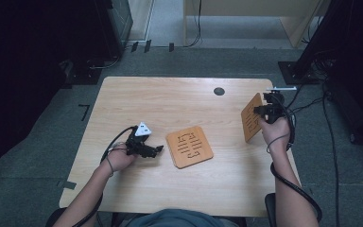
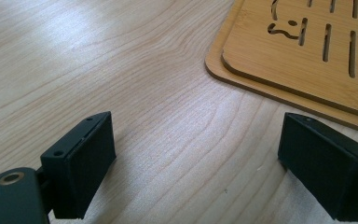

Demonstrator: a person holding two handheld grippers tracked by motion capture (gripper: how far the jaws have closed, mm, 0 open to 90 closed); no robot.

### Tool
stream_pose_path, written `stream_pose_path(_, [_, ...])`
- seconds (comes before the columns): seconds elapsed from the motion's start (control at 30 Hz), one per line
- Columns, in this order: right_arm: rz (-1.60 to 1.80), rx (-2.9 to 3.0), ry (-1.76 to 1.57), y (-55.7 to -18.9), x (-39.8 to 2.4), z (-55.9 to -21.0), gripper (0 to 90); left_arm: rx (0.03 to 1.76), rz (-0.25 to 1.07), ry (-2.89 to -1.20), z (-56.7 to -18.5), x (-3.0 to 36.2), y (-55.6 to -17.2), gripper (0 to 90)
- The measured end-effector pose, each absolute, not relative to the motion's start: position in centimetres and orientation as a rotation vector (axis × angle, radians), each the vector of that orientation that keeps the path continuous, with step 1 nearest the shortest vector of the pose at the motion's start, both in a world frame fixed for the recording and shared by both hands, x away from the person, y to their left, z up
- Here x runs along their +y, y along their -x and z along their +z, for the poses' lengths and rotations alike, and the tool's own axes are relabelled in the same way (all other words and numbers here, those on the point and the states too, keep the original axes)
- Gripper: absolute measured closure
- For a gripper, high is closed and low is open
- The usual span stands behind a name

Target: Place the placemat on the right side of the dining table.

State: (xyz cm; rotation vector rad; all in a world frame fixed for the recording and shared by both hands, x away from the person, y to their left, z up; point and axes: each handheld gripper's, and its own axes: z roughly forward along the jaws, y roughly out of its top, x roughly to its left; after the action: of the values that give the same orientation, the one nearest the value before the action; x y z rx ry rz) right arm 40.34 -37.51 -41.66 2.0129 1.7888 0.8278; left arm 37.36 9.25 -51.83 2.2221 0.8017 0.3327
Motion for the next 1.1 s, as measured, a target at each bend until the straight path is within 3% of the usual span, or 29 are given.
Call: stream_pose_path(1.1, [0.723,1.763,-2.008,-39.9,-40.4,-42.3,66.4,0.802,0.333,-2.222,-51.8,9.3,-37.4,9.9])
